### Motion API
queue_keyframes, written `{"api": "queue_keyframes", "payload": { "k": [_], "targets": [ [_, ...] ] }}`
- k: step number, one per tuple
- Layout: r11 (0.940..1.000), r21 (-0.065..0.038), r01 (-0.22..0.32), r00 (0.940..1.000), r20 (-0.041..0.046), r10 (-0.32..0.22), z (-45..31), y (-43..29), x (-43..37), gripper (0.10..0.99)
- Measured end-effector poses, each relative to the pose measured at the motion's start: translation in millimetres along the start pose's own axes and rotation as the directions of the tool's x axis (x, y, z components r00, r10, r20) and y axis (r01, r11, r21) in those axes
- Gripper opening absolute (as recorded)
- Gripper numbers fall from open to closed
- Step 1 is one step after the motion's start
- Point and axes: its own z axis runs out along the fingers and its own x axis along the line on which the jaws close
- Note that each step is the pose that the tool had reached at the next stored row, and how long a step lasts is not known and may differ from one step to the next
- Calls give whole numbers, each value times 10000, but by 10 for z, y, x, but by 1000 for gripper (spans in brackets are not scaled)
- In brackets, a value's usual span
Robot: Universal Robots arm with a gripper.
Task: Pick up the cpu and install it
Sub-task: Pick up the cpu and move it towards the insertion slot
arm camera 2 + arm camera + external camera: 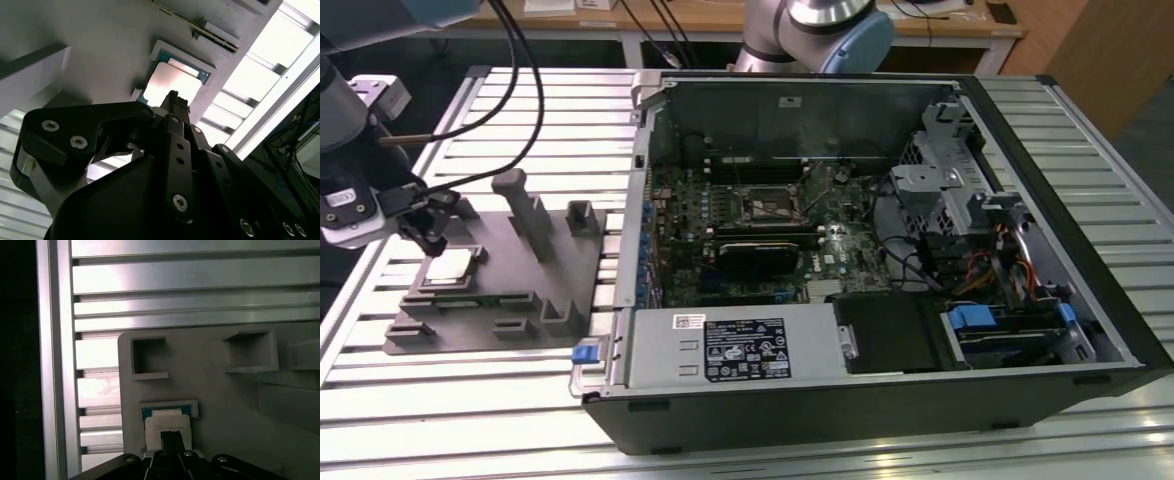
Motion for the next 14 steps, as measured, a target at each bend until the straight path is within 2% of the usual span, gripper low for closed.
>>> {"api": "queue_keyframes", "payload": {
  "k": [14],
  "targets": [
    [10000,-1,33,10000,-2,-33,165,-49,-1,106]
  ]
}}
